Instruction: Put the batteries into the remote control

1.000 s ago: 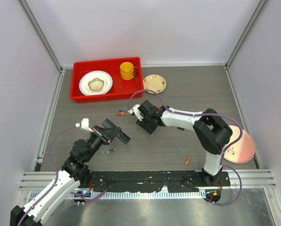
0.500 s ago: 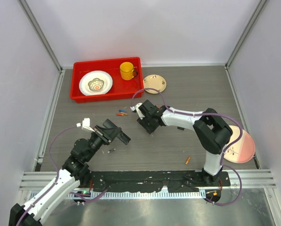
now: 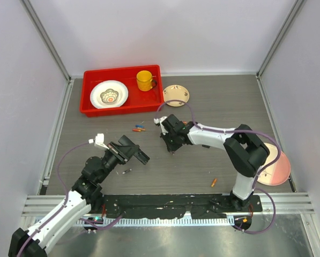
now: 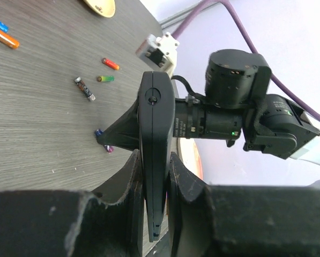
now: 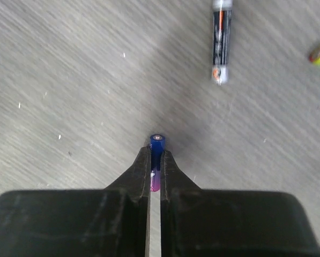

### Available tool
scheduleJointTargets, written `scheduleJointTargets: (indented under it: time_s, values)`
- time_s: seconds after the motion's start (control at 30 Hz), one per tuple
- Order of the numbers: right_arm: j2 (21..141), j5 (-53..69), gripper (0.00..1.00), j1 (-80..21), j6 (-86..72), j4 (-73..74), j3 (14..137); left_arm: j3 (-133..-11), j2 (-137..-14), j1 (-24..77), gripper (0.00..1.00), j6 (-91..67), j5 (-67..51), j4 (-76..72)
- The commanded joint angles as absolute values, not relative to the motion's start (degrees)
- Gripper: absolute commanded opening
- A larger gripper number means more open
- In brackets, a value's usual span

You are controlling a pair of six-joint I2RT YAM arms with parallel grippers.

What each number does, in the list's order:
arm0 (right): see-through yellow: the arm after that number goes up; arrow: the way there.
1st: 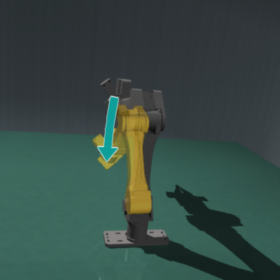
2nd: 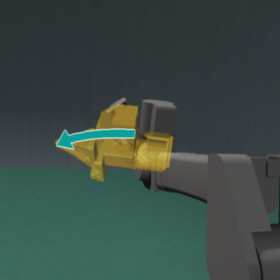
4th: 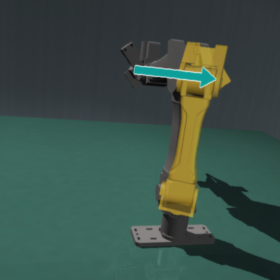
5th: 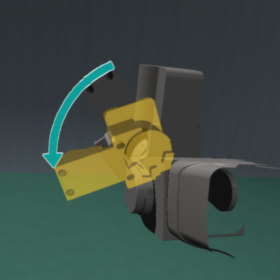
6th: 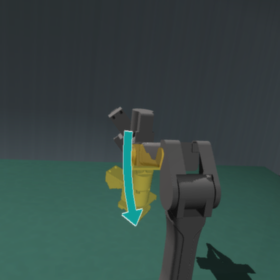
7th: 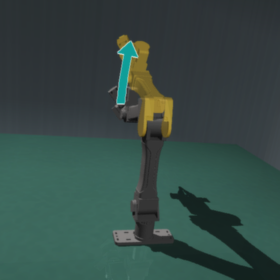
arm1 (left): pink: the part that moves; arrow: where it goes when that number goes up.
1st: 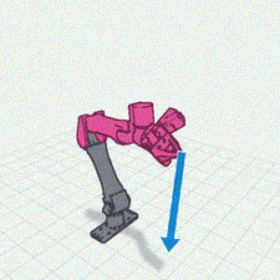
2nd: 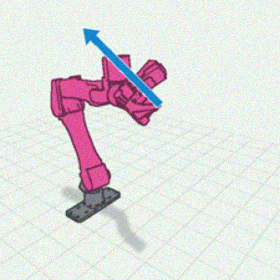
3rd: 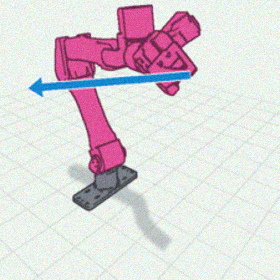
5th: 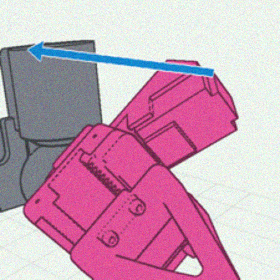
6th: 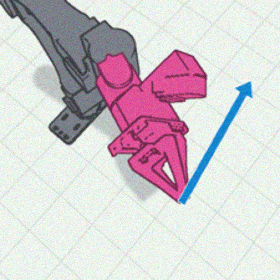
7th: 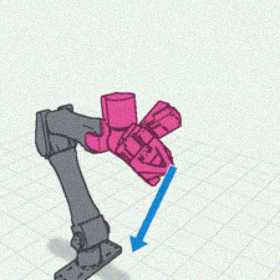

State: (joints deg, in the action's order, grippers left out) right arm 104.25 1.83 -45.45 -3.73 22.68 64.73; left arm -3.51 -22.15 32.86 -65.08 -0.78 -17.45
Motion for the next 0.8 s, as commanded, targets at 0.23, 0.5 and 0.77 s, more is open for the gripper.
scheduleJointTargets:
  time_s: [0.23, 0.5, 0.77]
  values:
    - [80.53, -6.14, 0.01, -46.75, -26.80, 10.90, 49.23, -6.33, -32.77, 32.70, 0.00, -65.65, -5.53, -29.08]
    - [60.48, -22.48, 0.01, -60.80, -29.97, 10.28, 45.18, -7.82, -46.64, 32.78, 0.00, -70.12, -7.82, -44.46]
    - [62.48, -32.42, 0.01, -73.29, -27.16, 6.86, 48.33, -10.81, -54.49, 33.66, 0.00, -72.95, -9.58, -55.27]
